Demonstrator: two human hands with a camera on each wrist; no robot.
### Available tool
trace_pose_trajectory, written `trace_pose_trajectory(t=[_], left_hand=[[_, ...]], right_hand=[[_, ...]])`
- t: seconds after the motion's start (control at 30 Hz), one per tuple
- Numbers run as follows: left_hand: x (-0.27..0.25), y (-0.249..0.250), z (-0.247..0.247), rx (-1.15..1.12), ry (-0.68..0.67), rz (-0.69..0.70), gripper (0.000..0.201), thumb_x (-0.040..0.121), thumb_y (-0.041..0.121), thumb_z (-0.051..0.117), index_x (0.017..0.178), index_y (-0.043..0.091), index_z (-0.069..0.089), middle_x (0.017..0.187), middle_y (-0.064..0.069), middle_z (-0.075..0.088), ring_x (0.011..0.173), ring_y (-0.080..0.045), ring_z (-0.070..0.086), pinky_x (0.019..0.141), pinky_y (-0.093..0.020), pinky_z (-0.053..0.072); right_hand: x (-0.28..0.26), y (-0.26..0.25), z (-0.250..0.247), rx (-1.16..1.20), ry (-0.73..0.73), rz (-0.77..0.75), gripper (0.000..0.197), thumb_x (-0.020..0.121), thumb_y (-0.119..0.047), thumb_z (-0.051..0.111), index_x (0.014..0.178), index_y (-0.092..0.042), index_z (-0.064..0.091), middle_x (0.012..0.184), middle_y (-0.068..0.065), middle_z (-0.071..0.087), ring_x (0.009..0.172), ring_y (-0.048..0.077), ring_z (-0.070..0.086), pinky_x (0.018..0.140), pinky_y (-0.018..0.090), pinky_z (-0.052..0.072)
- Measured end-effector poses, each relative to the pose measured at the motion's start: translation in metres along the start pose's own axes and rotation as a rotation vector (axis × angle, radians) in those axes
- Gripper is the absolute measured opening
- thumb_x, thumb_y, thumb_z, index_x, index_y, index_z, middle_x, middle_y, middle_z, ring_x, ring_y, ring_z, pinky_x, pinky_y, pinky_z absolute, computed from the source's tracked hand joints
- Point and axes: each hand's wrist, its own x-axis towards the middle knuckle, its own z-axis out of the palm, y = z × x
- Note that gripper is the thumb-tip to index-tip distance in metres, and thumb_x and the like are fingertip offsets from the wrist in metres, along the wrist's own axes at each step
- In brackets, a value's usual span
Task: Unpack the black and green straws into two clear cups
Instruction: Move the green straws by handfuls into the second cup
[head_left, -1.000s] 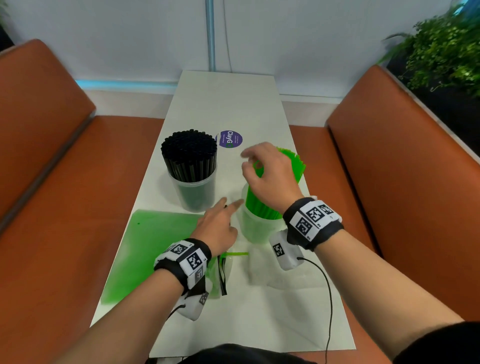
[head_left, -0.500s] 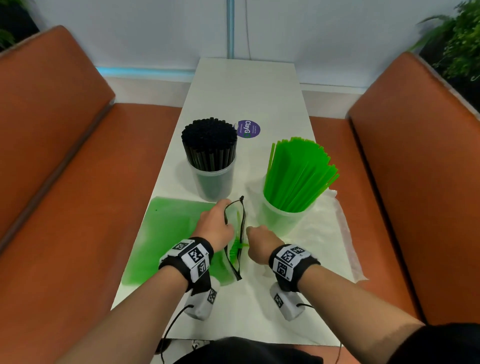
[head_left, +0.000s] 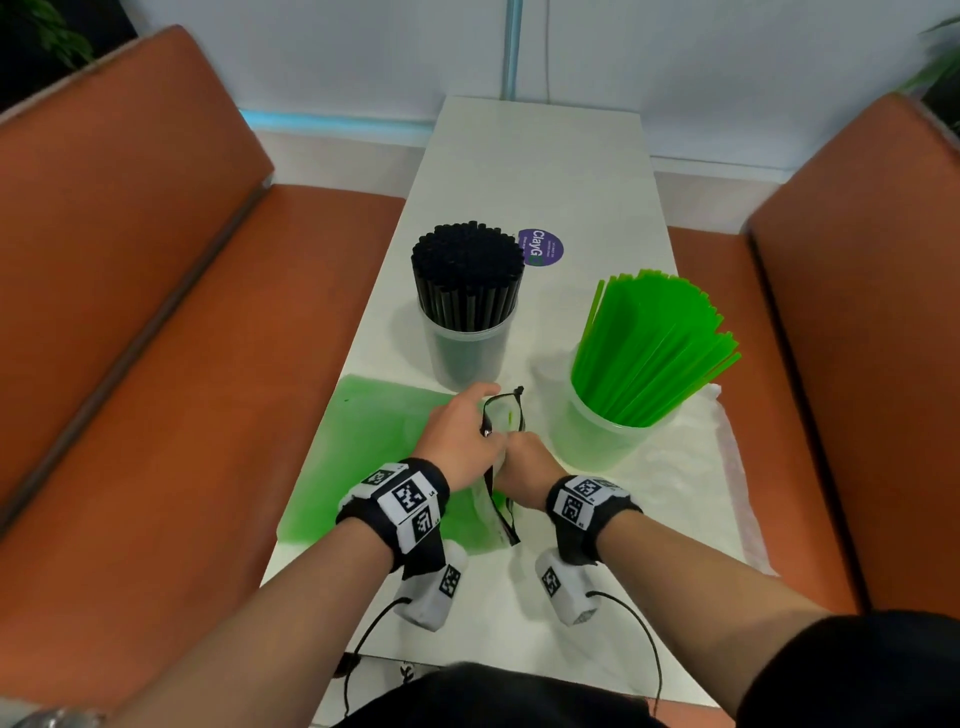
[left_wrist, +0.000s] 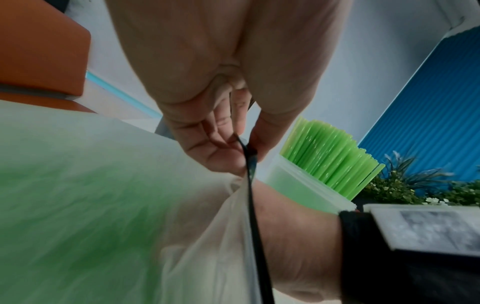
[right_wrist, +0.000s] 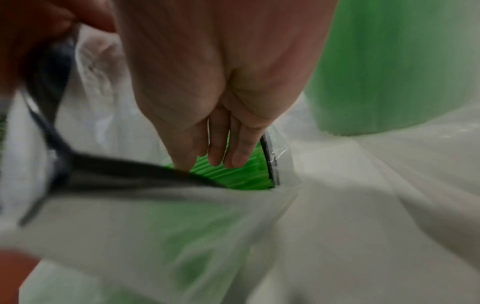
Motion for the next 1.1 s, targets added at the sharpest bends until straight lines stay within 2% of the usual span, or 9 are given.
trace_pose_trajectory(t=[0.1,0.2,0.37,0.5,0.63,0.67,0.77,0.93,1.1], left_hand=[[0.0,0.001,-0.004,-0.016,-0.003,0.011,0.056,0.086,0.009,0.064,0.138,0.026,0.05,0.075,0.001,0.056,0.059,-0.011,0.056,0.07,-0.034,0.056],[-0.001,0.003,-0.004,-0.029,-0.02,0.019,0.057,0.086,0.009,0.065,0.138,0.026,0.049,0.079,-0.003,0.06,0.061,-0.01,0.056,0.073,-0.032,0.056],[-0.002,0.005,-0.007,-0.046,-0.018,0.034,0.058,0.085,0.01,0.065,0.139,0.026,0.049,0.08,-0.002,0.062,0.057,-0.006,0.056,0.074,-0.03,0.056],[-0.005,0.004,-0.012,-0.055,-0.023,0.026,0.057,0.086,0.011,0.064,0.138,0.027,0.049,0.084,-0.005,0.065,0.057,-0.007,0.057,0.074,-0.031,0.057],[-0.006,0.001,-0.012,-0.052,-0.022,0.022,0.056,0.087,0.012,0.064,0.139,0.026,0.049,0.084,-0.002,0.064,0.059,-0.005,0.057,0.076,-0.032,0.057],[-0.007,0.0,-0.011,-0.052,-0.024,0.02,0.056,0.087,0.012,0.064,0.139,0.026,0.049,0.084,-0.002,0.065,0.059,-0.006,0.057,0.076,-0.033,0.057],[-0.007,0.0,-0.01,-0.064,-0.028,0.014,0.055,0.087,0.012,0.063,0.138,0.027,0.049,0.084,-0.005,0.066,0.059,-0.007,0.057,0.077,-0.035,0.058],[-0.008,0.001,-0.01,-0.062,-0.031,0.021,0.055,0.087,0.012,0.063,0.138,0.026,0.05,0.081,-0.003,0.064,0.057,-0.006,0.056,0.075,-0.031,0.057],[-0.009,0.001,-0.011,-0.058,-0.028,0.022,0.054,0.087,0.013,0.063,0.138,0.027,0.05,0.081,-0.004,0.064,0.059,-0.008,0.058,0.074,-0.031,0.056]], right_hand=[[0.003,-0.007,0.003,0.004,-0.061,-0.034,0.022,0.089,0.006,0.04,0.088,0.0,0.061,0.086,0.021,0.06,0.081,0.033,0.057,0.068,0.036,0.042],[0.006,-0.009,0.007,0.028,-0.103,0.025,0.022,0.093,0.005,0.042,0.104,-0.009,0.055,0.101,0.008,0.052,0.098,0.022,0.053,0.077,0.02,0.037],[0.014,-0.004,0.021,-0.049,-0.182,0.171,0.036,0.102,-0.005,0.04,0.137,0.002,0.042,0.142,0.02,0.046,0.131,0.029,0.045,0.096,0.022,0.032],[0.015,-0.001,0.027,-0.112,-0.182,0.231,0.036,0.099,-0.013,0.051,0.134,-0.005,0.051,0.138,0.016,0.052,0.128,0.03,0.05,0.099,0.033,0.04],[0.02,-0.006,0.03,0.01,-0.181,0.178,0.045,0.103,-0.01,0.038,0.146,0.001,0.03,0.148,0.018,0.04,0.136,0.023,0.039,0.098,0.017,0.022],[0.022,-0.006,0.029,0.041,-0.185,0.18,0.044,0.102,-0.009,0.039,0.145,0.002,0.031,0.146,0.018,0.042,0.133,0.022,0.041,0.093,0.015,0.025],[0.028,0.002,0.028,-0.02,-0.159,0.162,0.044,0.093,-0.009,0.058,0.136,-0.004,0.048,0.137,0.014,0.053,0.128,0.025,0.049,0.094,0.024,0.036],[0.03,0.002,0.033,-0.025,-0.17,0.148,0.017,0.099,-0.011,0.041,0.106,-0.008,0.056,0.105,0.017,0.057,0.107,0.025,0.055,0.08,0.024,0.032],[0.024,0.007,0.037,-0.118,-0.143,0.162,0.032,0.097,-0.014,0.051,0.128,-0.007,0.055,0.129,0.014,0.058,0.121,0.027,0.054,0.089,0.03,0.04]])
